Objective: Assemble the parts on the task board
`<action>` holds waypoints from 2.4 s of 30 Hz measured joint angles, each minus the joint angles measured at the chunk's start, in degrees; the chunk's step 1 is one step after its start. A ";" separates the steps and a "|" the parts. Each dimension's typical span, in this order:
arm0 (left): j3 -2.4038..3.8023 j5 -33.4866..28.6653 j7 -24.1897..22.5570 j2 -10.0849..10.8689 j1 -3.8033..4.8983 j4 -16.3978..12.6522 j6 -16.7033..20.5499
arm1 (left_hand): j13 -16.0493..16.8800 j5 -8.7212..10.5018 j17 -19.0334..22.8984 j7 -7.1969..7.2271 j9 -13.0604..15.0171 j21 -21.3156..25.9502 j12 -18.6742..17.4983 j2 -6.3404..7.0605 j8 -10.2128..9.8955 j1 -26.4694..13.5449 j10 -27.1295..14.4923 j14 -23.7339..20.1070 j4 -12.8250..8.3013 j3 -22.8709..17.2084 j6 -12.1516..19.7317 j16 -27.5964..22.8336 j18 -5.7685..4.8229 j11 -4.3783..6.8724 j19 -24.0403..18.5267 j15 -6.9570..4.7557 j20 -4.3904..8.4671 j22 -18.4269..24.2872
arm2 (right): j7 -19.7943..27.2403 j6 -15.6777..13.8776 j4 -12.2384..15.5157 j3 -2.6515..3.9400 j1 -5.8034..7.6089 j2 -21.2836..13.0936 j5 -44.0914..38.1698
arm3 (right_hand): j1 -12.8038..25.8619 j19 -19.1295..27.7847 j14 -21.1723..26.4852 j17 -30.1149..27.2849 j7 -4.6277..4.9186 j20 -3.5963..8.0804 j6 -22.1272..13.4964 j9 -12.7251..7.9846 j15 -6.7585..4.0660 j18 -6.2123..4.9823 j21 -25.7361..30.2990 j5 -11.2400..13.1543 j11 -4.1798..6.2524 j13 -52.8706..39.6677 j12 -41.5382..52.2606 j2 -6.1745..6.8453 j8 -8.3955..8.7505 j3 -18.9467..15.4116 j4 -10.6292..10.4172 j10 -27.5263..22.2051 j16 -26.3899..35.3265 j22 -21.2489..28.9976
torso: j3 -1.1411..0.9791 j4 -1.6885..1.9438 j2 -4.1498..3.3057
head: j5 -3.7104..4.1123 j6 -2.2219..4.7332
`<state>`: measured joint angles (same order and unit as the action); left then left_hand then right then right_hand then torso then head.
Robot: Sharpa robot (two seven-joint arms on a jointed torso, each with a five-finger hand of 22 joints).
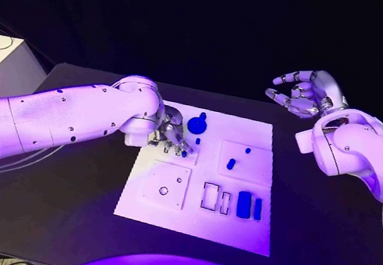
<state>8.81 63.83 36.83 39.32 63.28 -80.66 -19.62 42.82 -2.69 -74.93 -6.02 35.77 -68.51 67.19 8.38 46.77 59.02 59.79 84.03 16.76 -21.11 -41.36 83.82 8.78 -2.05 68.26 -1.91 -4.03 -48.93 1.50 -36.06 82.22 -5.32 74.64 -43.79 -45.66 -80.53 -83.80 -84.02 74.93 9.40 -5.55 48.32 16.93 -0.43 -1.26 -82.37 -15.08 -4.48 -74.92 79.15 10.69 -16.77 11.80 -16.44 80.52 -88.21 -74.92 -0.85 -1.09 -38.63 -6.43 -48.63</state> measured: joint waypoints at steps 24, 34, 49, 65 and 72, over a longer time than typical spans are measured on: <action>0.01 -1.89 -0.60 -0.23 0.02 -0.07 0.04 | -0.68 0.00 0.00 0.10 1.55 0.00 -0.25 -2.95 0.06 4.62 -1.13 -0.20 -0.16 -3.34 -0.53 0.00 0.01 0.10 -0.72 0.20 -0.28 0.72 | -2.14 2.38 -0.57 -0.04 -0.16 1.04 -1.65 | 0.87 0.00 0.00 -0.01 0.09 0.00 -0.09 0.01 0.00 0.00 1.07 1.65 -0.20 0.01 0.00 -0.49 0.00 0.00 0.00 -0.20 0.45 0.02 | 0.01 0.05 -0.03 | -0.23 -0.68; -0.01 -2.45 -0.79 -0.55 0.02 0.20 -0.14 | -0.68 0.00 0.01 0.11 1.73 0.01 -0.25 -2.73 0.06 4.85 -1.13 -0.20 -0.16 -3.34 -0.53 0.00 0.00 0.10 -0.72 0.20 -0.29 0.61 | -2.68 3.15 -0.59 -0.05 -0.22 1.08 -1.85 | 1.06 0.00 0.00 -0.01 0.09 0.00 -0.09 0.01 0.00 0.00 1.07 1.65 -0.20 0.02 0.00 -0.29 0.00 0.00 0.00 -0.20 0.45 -0.03 | 0.01 0.00 -0.07 | 0.01 -0.93; -0.01 -2.56 -0.82 -0.72 0.02 0.64 -0.73 | -0.65 0.00 0.01 0.11 2.35 0.01 -0.25 -3.04 0.35 6.22 -1.12 -0.20 -0.24 -5.50 -0.53 0.00 0.01 0.10 -0.84 0.20 -0.42 0.43 | -2.89 3.53 -0.55 -0.07 -0.24 1.08 -1.95 | 1.29 0.00 0.00 -0.02 0.09 0.00 -0.09 0.01 0.01 0.00 1.07 1.89 -0.20 -0.02 0.00 -0.52 0.00 0.00 0.00 -0.19 0.44 -0.02 | -0.04 -0.04 -0.08 | 0.03 -0.93; 0.01 -2.76 -1.19 -1.08 0.10 1.36 -1.73 | -0.86 0.04 0.01 0.52 3.18 0.01 -0.25 -3.16 0.35 8.82 -1.57 -0.20 -0.97 -11.12 -0.10 0.00 0.01 0.54 -1.22 0.20 -0.38 0.54 | -2.71 3.75 -0.46 -0.11 -0.28 1.06 -1.96 | 1.67 0.00 0.00 -0.02 0.09 0.00 -0.09 0.02 0.01 0.00 1.06 2.11 -0.20 0.00 0.00 -0.90 -0.01 0.00 0.00 -0.19 0.44 -0.01 | -0.06 0.03 -0.12 | 0.34 -1.03; -0.05 -3.71 -1.92 -0.53 0.02 0.83 -0.71 | -1.82 0.04 0.01 0.24 3.18 0.01 -0.80 -2.38 1.02 10.73 -2.24 -0.36 -0.30 -18.71 0.62 0.00 0.00 0.59 -2.04 0.04 -0.17 1.41 | -2.60 3.84 -0.53 -0.13 -0.35 0.98 -1.95 | 1.67 0.00 0.00 -0.02 0.09 0.00 -0.09 0.02 0.01 0.00 1.06 2.11 -0.20 0.00 0.00 -0.90 -0.01 0.00 0.00 -0.19 0.44 0.00 | -0.05 0.03 -0.14 | 0.29 -1.01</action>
<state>8.76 60.12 34.91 38.79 63.30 -79.83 -20.34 41.00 -2.65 -74.92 -5.78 38.94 -68.50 66.39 5.99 47.79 69.75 57.55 83.67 16.46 -39.82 -40.74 83.82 8.78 -1.45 66.22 -1.87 -4.20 -47.52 -1.10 -32.22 81.69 -5.46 74.29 -42.81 -47.61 -78.86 -83.80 -84.01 74.91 9.49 -5.55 48.23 16.95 -0.42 -1.26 -81.30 -12.98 -4.68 -74.92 79.15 9.79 -16.77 11.79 -16.44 80.33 -87.77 -74.92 -0.91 -1.05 -38.77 -6.15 -49.64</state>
